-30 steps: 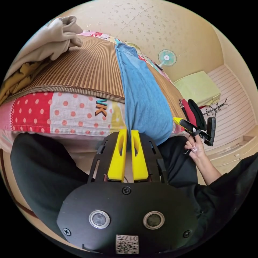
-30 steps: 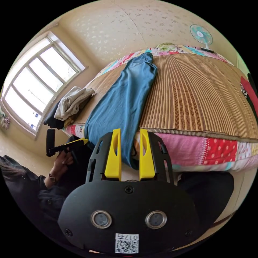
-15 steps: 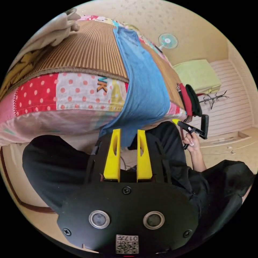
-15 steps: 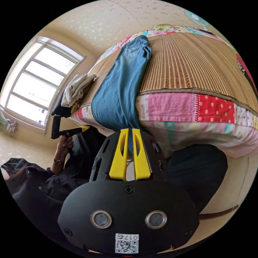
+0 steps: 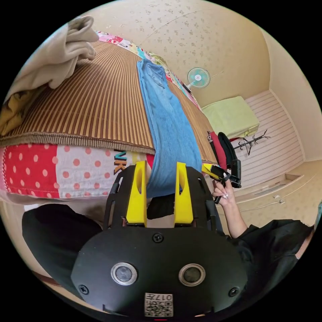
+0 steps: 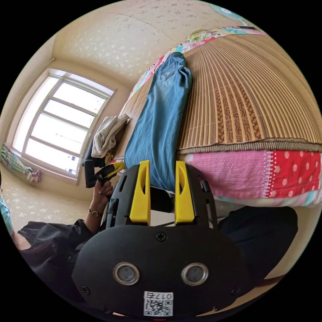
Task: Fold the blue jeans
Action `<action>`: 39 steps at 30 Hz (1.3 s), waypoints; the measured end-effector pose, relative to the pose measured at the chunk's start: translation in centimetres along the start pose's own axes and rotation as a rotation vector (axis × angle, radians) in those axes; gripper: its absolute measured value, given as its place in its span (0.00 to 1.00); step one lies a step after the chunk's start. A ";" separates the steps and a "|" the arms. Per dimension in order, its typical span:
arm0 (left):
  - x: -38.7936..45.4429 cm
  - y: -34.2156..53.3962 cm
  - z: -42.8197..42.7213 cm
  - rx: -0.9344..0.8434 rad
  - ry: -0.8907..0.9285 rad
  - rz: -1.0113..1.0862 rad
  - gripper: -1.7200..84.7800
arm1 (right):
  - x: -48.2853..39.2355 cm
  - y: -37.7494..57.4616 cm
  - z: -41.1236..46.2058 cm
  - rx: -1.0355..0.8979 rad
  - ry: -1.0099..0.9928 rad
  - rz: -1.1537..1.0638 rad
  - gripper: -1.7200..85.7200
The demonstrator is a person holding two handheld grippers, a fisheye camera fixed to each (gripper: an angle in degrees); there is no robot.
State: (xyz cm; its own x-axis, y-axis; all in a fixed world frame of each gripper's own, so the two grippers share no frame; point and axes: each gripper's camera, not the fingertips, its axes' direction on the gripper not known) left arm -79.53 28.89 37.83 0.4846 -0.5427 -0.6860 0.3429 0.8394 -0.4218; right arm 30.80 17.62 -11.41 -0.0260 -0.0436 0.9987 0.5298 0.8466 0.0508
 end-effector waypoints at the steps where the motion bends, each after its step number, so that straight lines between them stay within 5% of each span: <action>1: 0.0 0.3 0.0 0.011 0.003 -0.001 0.16 | 0.2 0.1 -0.1 0.003 -0.016 0.002 0.15; 6: 0.6 0.3 0.2 -0.019 0.043 -0.003 0.16 | 0.6 -1.1 0.5 -0.046 -0.150 -0.011 0.14; 11: 1.3 0.8 0.2 -0.055 -0.001 0.018 0.09 | 0.2 -0.5 0.6 -0.075 -0.078 -0.031 0.07; 14: 1.2 2.3 0.3 -0.101 0.147 0.028 0.04 | -0.4 1.4 -0.6 -0.064 -0.149 -0.037 0.06; 19: 8.0 9.0 -6.2 0.046 0.137 0.202 0.02 | -6.3 6.5 -7.0 0.044 -0.260 -0.234 0.05; 24: 19.1 14.5 -19.0 0.353 0.423 0.488 0.02 | -16.7 10.7 -18.1 0.207 -0.551 -0.584 0.05; 27: 26.2 15.4 -25.6 0.480 0.487 0.631 0.02 | -24.8 13.9 -22.9 0.288 -0.485 -0.810 0.05; 35: 38.4 17.4 -36.0 0.583 0.742 0.793 0.02 | -37.6 20.6 -29.1 0.425 -0.431 -1.002 0.04; 39: 40.4 19.0 -35.3 0.628 0.474 0.717 0.02 | -38.2 17.8 -25.4 0.405 -0.178 -0.895 0.04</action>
State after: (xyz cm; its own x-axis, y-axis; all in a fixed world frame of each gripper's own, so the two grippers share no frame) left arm -81.86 24.01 -18.78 0.4215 0.2536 -0.8706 0.5204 0.7186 0.4613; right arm 62.74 20.85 -48.66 -0.4182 -0.7017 0.5767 -0.0750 0.6595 0.7480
